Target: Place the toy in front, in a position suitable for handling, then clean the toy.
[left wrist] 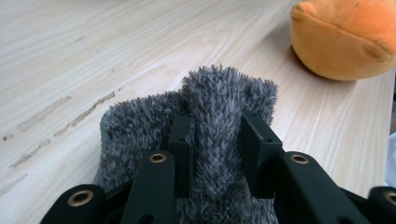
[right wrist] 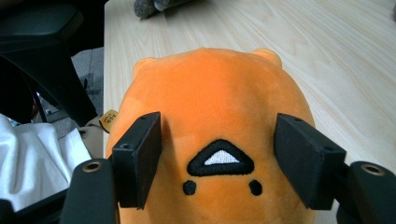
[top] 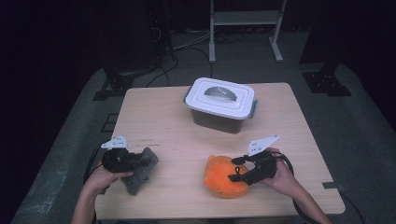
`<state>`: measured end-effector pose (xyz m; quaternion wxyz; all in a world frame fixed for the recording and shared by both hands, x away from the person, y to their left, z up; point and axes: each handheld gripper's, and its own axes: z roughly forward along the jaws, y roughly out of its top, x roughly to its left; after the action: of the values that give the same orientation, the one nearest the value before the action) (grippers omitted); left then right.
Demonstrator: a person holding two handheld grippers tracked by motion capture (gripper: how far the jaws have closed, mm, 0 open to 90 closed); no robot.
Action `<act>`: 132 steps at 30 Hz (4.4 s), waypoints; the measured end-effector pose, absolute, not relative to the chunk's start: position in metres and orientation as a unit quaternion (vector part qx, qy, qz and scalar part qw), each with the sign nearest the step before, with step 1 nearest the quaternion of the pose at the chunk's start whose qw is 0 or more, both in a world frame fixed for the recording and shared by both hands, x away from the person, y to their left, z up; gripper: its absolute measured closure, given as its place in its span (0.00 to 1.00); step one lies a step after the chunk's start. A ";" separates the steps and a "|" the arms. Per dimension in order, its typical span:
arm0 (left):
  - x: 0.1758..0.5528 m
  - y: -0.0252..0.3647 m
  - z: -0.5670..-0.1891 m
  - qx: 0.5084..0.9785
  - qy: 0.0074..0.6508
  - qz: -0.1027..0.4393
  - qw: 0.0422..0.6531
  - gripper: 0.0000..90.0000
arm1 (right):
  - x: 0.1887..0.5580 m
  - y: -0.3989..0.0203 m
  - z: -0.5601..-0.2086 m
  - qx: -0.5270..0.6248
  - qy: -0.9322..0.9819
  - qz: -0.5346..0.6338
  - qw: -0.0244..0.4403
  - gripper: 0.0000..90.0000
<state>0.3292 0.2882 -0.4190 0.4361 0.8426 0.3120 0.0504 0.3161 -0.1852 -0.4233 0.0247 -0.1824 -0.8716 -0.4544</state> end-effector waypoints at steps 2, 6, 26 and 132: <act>0.330 0.289 -0.424 0.839 0.316 0.052 0.440 0.75 | 0.316 -0.185 -0.423 -0.182 -0.872 -0.455 0.024 0.36; 0.331 0.286 -0.430 0.840 0.320 0.064 0.433 0.74 | 0.316 -0.185 -0.423 -0.181 -0.872 -0.454 0.023 0.36; 0.325 0.254 -0.424 0.840 0.299 0.089 0.444 0.38 | 0.309 -0.169 -0.420 -0.192 -0.878 -0.437 0.024 0.42; 0.314 0.247 -0.426 0.796 0.306 0.132 0.506 0.10 | 0.450 -0.187 -0.317 -0.225 -0.854 -0.464 -0.074 0.24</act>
<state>0.3140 0.2474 -0.4257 0.5055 0.7958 0.3063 0.1319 0.4504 -0.1867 -0.3167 -0.0742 -0.2249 -0.8538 -0.4637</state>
